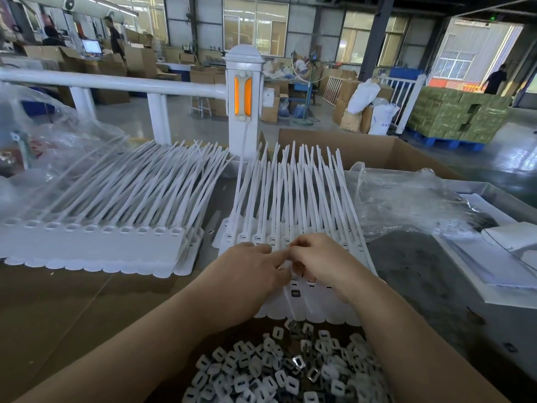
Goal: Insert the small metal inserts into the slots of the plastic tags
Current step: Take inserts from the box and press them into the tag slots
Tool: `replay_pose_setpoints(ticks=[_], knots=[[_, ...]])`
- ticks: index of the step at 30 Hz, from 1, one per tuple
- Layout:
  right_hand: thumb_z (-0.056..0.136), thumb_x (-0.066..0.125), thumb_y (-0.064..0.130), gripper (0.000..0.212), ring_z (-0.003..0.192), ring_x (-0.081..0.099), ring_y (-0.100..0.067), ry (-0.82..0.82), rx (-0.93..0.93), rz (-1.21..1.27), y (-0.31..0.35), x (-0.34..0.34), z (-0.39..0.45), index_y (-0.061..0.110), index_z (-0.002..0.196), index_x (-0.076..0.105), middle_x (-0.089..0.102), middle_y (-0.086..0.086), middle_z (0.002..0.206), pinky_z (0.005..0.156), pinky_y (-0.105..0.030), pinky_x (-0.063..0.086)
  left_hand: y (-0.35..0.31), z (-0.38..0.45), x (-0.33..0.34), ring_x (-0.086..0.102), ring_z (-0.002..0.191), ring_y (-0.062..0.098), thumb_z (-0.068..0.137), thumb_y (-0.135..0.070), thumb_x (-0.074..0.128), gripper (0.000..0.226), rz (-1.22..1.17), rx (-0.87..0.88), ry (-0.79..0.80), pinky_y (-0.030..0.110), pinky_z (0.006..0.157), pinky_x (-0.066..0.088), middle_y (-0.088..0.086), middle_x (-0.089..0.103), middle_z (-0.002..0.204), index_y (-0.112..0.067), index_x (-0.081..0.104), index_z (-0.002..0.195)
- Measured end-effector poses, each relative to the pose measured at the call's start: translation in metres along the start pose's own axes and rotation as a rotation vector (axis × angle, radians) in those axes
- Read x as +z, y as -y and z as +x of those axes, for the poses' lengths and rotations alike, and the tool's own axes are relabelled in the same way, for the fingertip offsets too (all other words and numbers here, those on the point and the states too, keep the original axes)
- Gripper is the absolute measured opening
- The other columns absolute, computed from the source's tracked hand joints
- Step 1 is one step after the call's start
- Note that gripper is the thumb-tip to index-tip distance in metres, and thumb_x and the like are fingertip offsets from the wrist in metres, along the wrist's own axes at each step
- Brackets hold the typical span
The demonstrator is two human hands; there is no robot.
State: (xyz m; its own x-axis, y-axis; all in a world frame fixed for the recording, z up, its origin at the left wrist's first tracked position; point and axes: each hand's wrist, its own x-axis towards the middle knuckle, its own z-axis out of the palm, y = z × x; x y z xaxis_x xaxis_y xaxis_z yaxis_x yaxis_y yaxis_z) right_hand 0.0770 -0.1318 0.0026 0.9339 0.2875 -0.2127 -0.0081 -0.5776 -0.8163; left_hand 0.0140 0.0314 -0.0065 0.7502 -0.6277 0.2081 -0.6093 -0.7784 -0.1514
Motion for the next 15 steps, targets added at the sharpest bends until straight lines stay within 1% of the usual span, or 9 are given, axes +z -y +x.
replay_pose_setpoints(ticks=[3, 4, 6, 8, 10, 12, 15], knots=[[0.096, 0.06, 0.024, 0.012, 0.038, 0.051, 0.001, -0.001, -0.01, -0.011, -0.001, 0.0, 0.0, 0.016, 0.09, 0.068, 0.062, 0.006, 0.055, 0.039, -0.014, 0.037, -0.001, 0.002, 0.003, 0.047, 0.084, 0.013, 0.089, -0.014, 0.052, 0.029, -0.028, -0.06, -0.03, 0.028, 0.076, 0.038, -0.002, 0.055, 0.107, -0.021, 0.058, 0.117], [0.096, 0.061, 0.024, 0.012, 0.039, 0.051, 0.001, -0.001, -0.015, -0.019, -0.001, -0.001, 0.0, 0.017, 0.09, 0.068, 0.062, 0.007, 0.053, 0.04, -0.015, 0.037, -0.001, 0.002, 0.003, 0.049, 0.087, 0.013, 0.093, -0.017, 0.049, 0.026, -0.062, -0.113, -0.046, 0.027, 0.077, 0.038, -0.003, 0.055, 0.106, -0.023, 0.06, 0.116], [0.096, 0.061, 0.025, 0.011, 0.039, 0.052, 0.002, 0.0, -0.015, -0.025, -0.001, -0.001, 0.0, 0.017, 0.092, 0.068, 0.062, 0.008, 0.053, 0.039, -0.014, 0.037, -0.002, 0.001, 0.003, 0.054, 0.095, 0.012, 0.097, -0.022, 0.044, 0.028, -0.179, -0.251, -0.095, 0.027, 0.082, 0.045, -0.008, 0.057, 0.106, -0.027, 0.063, 0.115], [0.096, 0.061, 0.024, 0.011, 0.039, 0.052, 0.001, 0.009, -0.014, -0.004, -0.001, -0.002, 0.0, 0.015, 0.092, 0.067, 0.062, 0.008, 0.052, 0.037, -0.014, 0.036, -0.003, 0.001, 0.003, 0.055, 0.097, 0.007, 0.097, -0.024, 0.047, 0.026, -0.279, -0.346, -0.143, 0.024, 0.083, 0.047, -0.012, 0.058, 0.106, -0.032, 0.066, 0.114], [0.095, 0.061, 0.023, 0.011, 0.038, 0.05, 0.0, 0.018, -0.018, 0.019, -0.001, -0.003, 0.001, 0.015, 0.092, 0.067, 0.063, 0.007, 0.051, 0.036, -0.015, 0.035, -0.006, 0.002, 0.003, 0.055, 0.09, 0.001, 0.095, -0.029, 0.056, 0.02, -0.365, -0.381, -0.149, 0.02, 0.08, 0.048, -0.017, 0.056, 0.1, -0.035, 0.068, 0.11], [0.095, 0.061, 0.024, 0.012, 0.039, 0.051, -0.002, 0.018, -0.02, 0.023, -0.002, -0.003, 0.001, 0.016, 0.092, 0.068, 0.063, 0.007, 0.052, 0.038, -0.016, 0.035, -0.011, 0.005, 0.002, 0.056, 0.084, 0.0, 0.093, -0.035, 0.062, 0.015, -0.462, -0.383, -0.118, 0.02, 0.079, 0.049, -0.018, 0.055, 0.093, -0.037, 0.07, 0.106], [0.094, 0.061, 0.025, 0.013, 0.041, 0.052, -0.003, 0.005, -0.015, 0.023, -0.003, -0.003, 0.002, 0.016, 0.091, 0.069, 0.065, 0.006, 0.055, 0.038, -0.017, 0.035, -0.02, 0.007, 0.001, 0.056, 0.084, 0.002, 0.093, -0.04, 0.062, 0.016, -0.462, -0.353, -0.065, 0.023, 0.079, 0.05, -0.016, 0.056, 0.095, -0.038, 0.072, 0.105]])
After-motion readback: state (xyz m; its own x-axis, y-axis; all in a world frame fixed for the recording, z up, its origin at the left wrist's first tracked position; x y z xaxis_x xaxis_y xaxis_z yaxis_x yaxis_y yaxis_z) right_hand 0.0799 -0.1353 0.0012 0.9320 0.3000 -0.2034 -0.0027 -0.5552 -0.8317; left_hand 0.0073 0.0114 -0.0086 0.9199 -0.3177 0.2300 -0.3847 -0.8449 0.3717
